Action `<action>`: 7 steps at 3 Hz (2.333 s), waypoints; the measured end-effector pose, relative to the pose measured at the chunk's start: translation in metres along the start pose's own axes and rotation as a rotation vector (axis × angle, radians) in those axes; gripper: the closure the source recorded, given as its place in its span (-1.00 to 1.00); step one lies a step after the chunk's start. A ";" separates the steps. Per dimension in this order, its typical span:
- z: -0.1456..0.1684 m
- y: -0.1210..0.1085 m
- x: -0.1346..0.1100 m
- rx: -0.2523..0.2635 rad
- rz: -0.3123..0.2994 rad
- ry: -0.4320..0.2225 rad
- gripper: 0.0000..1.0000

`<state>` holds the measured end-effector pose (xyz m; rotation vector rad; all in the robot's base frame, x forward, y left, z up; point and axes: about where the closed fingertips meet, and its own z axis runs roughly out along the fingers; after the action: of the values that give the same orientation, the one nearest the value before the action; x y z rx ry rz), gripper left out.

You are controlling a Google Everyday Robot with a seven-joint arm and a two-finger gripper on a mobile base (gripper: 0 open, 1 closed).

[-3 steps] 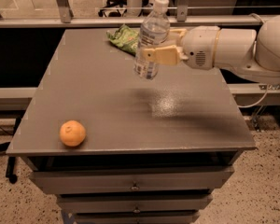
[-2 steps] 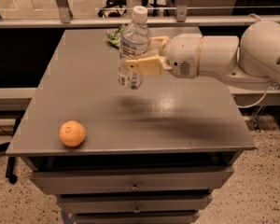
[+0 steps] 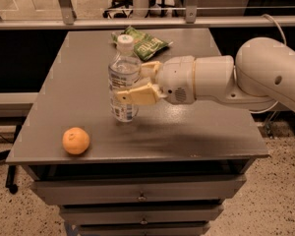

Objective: Move blue plastic bottle near orange

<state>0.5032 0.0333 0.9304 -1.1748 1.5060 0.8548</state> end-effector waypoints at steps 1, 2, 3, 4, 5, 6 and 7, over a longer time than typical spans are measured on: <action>0.009 0.018 0.005 -0.032 0.008 0.021 1.00; 0.020 0.035 0.008 -0.067 0.006 0.042 1.00; 0.027 0.044 0.016 -0.085 0.008 0.068 1.00; 0.029 0.046 0.020 -0.079 0.004 0.072 0.71; 0.033 0.052 0.018 -0.077 0.002 0.056 0.08; 0.034 0.056 0.015 -0.078 0.002 0.044 -0.37; 0.034 0.059 0.014 -0.079 0.004 0.037 -0.82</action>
Offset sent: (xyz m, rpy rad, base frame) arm -0.0411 0.0389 -0.0240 -0.0588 0.0530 0.0947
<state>0.4559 0.0781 0.9054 -1.2511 1.5170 0.9069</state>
